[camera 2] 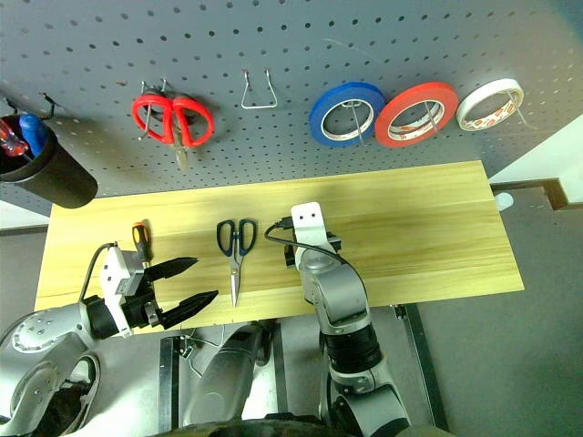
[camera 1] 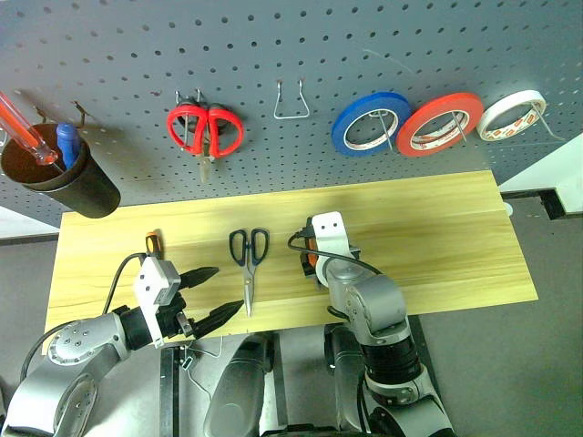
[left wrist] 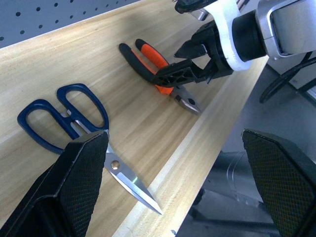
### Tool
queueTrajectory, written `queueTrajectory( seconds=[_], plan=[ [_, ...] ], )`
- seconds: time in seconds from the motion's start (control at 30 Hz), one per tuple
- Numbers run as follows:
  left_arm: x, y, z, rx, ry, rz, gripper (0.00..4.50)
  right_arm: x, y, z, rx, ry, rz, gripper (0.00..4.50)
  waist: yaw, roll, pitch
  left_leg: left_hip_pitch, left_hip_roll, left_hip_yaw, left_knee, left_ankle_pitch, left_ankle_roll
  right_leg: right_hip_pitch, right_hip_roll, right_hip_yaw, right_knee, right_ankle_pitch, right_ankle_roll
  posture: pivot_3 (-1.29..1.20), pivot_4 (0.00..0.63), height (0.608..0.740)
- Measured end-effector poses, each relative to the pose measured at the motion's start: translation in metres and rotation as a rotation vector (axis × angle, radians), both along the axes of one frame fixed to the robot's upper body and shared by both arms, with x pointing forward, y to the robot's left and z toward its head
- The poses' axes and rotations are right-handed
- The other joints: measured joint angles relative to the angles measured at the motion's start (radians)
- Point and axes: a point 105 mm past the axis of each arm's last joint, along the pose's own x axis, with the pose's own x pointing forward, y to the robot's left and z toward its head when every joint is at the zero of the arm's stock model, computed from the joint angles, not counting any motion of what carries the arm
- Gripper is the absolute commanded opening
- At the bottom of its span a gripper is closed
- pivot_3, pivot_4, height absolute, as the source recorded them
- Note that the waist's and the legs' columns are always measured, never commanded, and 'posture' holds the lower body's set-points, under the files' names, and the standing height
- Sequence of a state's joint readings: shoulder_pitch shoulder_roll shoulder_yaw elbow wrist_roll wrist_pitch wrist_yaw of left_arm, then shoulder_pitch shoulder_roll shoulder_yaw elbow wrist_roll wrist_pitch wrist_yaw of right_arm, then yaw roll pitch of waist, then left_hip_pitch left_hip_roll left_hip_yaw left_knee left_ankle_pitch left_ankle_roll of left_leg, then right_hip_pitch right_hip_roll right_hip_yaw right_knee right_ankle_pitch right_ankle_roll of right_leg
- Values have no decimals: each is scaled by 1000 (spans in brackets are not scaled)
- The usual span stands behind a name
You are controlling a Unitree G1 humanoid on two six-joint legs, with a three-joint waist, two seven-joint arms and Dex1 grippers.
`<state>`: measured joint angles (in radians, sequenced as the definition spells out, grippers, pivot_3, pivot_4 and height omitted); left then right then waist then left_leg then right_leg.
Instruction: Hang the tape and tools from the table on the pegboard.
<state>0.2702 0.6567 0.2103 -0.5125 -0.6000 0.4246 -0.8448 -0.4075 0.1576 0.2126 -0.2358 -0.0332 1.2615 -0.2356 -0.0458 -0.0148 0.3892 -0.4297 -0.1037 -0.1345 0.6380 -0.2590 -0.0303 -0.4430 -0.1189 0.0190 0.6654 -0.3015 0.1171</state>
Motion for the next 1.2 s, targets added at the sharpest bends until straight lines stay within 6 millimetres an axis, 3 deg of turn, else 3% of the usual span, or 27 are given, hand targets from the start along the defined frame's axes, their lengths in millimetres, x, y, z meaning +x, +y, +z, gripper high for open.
queueTrajectory(
  seconds=[0.6, 0.7, 0.8, 1.1, 1.2],
  plan=[
    [-11, -1, -1, 8, 21, -7, 4500, 11, 2, -12, 29, -5, 12, 4486, 0, -2, 13, 1, 0, 1, -2, 0, 0, 0, 0, 0, 0, 0, 0, 37, 495, 710],
    [-13, -1, -3, 5, 33, -3, 4500, 15, 0, -10, 35, -15, 7, 3905, 1, -2, 13, 1, 0, 1, -2, 0, 0, 0, 0, 0, 0, 0, 0, 37, 495, 710],
    [-13, 0, -3, 2, 36, 4, 4500, 16, -1, -9, 46, -21, 5, 2942, 1, -2, 14, 1, 1, 1, -2, 0, 0, 0, 0, 0, 0, 0, 0, 37, 491, 710],
    [-10, -1, 0, 4, 19, 8, 4500, 17, 0, -8, 48, -25, 16, 2892, 0, -2, 14, 1, 1, 1, -2, 0, 0, -1, 0, 0, 0, 0, 0, 37, 475, 710],
    [-7, -2, 3, 2, 2, 1, 4500, 6, -5, -11, 37, -36, 98, 2892, 4, -2, 15, 1, 0, 1, -3, 0, 0, -1, 0, 0, -1, 0, 0, 32, 468, 710]
  ],
)
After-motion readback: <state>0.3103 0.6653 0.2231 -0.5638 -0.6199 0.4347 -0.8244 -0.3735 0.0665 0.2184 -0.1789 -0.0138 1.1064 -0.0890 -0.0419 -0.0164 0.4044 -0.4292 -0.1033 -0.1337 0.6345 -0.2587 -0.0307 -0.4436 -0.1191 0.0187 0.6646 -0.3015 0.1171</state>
